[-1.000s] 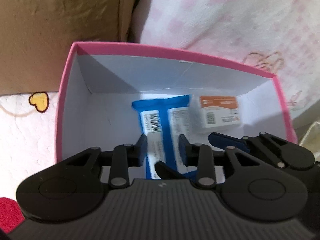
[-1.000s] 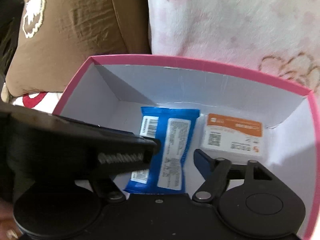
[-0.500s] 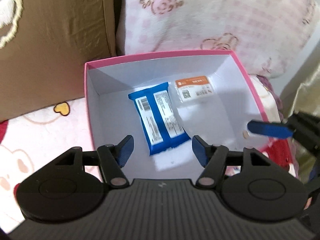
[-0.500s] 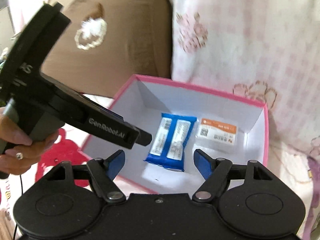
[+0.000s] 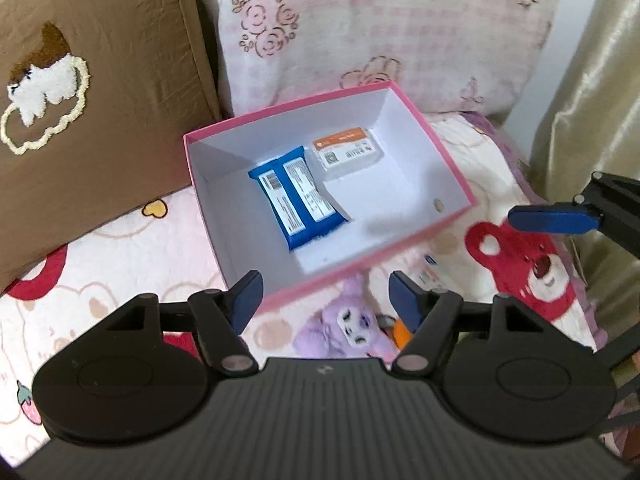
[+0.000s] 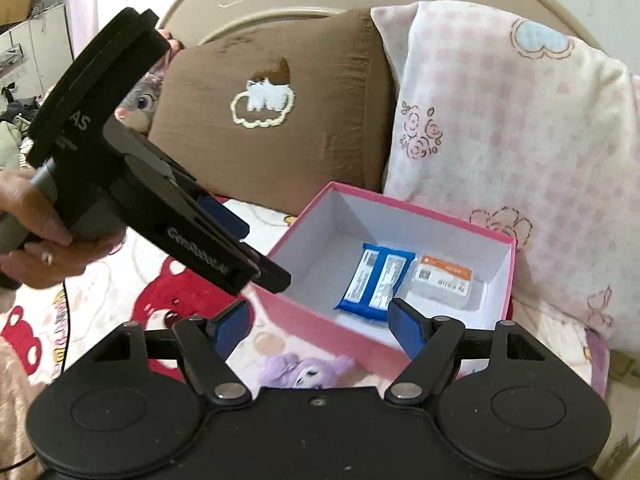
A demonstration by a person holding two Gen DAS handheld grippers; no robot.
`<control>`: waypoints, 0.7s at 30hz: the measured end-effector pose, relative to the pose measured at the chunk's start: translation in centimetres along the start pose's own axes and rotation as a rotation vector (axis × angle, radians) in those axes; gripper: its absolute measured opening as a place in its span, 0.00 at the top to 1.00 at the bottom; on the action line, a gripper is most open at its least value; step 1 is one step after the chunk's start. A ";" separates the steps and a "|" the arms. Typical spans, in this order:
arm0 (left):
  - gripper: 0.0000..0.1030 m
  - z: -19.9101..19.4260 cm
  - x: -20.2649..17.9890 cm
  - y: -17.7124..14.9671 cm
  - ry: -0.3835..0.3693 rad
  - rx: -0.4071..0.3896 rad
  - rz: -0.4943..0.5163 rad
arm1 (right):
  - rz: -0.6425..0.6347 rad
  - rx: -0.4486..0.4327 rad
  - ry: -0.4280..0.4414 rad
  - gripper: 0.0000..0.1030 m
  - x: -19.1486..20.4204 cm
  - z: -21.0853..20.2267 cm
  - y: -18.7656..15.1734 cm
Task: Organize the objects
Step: 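Open the left gripper to drop the wipe pack beside the plastic box, then move the right tool toward the green yarn ball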
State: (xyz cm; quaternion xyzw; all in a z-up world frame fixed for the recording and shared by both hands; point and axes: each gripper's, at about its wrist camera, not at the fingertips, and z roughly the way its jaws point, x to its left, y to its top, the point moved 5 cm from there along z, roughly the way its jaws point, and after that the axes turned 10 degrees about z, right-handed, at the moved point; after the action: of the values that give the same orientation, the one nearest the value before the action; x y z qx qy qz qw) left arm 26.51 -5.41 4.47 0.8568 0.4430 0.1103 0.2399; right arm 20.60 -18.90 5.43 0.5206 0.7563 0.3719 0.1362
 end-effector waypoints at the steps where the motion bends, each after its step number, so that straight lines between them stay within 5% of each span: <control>1: 0.32 -0.6 -0.4 -0.5 -0.006 -0.002 0.004 | 0.000 0.001 0.005 0.23 0.2 -0.5 -0.4; 9: 0.32 -3.3 -4.1 -3.6 -0.116 0.025 0.030 | -0.017 0.023 0.023 0.22 2.2 -4.2 -5.4; 21: 0.32 -2.8 -9.1 -7.1 -0.175 0.062 0.065 | 0.009 0.092 0.023 0.22 1.8 -6.7 -11.5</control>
State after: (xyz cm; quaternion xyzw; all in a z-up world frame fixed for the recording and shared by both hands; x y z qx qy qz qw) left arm 15.11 -8.46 3.46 0.8842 0.3953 0.0289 0.2472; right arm 7.94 -22.16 2.22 0.5254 0.7717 0.3435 0.1019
